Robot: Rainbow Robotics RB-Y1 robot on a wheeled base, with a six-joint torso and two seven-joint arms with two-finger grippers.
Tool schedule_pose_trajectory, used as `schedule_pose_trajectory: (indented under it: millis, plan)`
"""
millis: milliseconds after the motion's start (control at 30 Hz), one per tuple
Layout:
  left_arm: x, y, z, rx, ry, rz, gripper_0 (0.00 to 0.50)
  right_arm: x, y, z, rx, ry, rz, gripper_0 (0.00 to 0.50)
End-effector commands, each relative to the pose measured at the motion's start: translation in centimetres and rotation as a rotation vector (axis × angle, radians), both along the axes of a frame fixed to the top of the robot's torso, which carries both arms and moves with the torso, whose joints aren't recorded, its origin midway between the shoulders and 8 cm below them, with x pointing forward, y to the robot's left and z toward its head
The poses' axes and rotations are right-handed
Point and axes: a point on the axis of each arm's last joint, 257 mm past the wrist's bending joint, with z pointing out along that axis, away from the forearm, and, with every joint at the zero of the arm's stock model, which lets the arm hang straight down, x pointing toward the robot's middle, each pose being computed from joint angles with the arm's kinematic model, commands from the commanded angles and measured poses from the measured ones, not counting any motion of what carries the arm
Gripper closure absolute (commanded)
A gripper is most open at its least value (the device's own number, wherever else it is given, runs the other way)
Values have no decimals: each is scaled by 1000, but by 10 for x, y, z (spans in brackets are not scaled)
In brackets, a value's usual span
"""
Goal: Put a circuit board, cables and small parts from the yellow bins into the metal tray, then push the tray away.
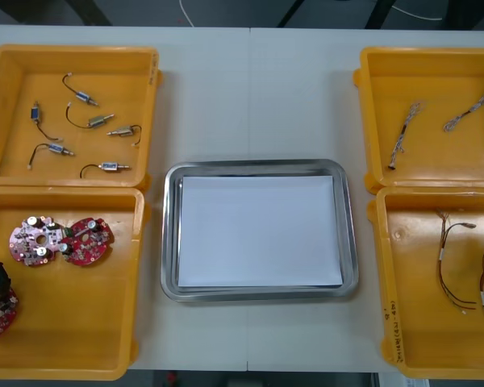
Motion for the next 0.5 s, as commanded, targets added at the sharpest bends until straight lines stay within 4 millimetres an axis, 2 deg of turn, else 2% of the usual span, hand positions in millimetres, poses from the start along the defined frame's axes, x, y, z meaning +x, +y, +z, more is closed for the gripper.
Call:
schedule_pose_trajectory:
  millis: [33, 167, 200, 233, 267, 300, 500]
  plan:
    - [8, -1, 11, 42, 4, -88, 500, -9, 9, -18, 6, 29, 20, 0]
    - [3, -2, 30, 50, 26, -97, 500, -10, 15, -21, 21, 34, 22, 0]
    - [2, -1, 34, 53, 30, -98, 500, -11, 14, -21, 24, 36, 19, 18]
    - [0, -1, 40, 56, 38, -101, 500, -11, 15, -22, 27, 37, 19, 144]
    - [-1, -4, 46, 46, 37, -107, 500, -11, 17, -22, 34, 36, 18, 396]
    - [-2, -5, 51, 32, 34, -111, 500, -11, 19, -22, 41, 35, 18, 500]
    - [-4, -8, 70, 35, 26, -138, 500, -8, 23, -20, 59, 20, 21, 500]
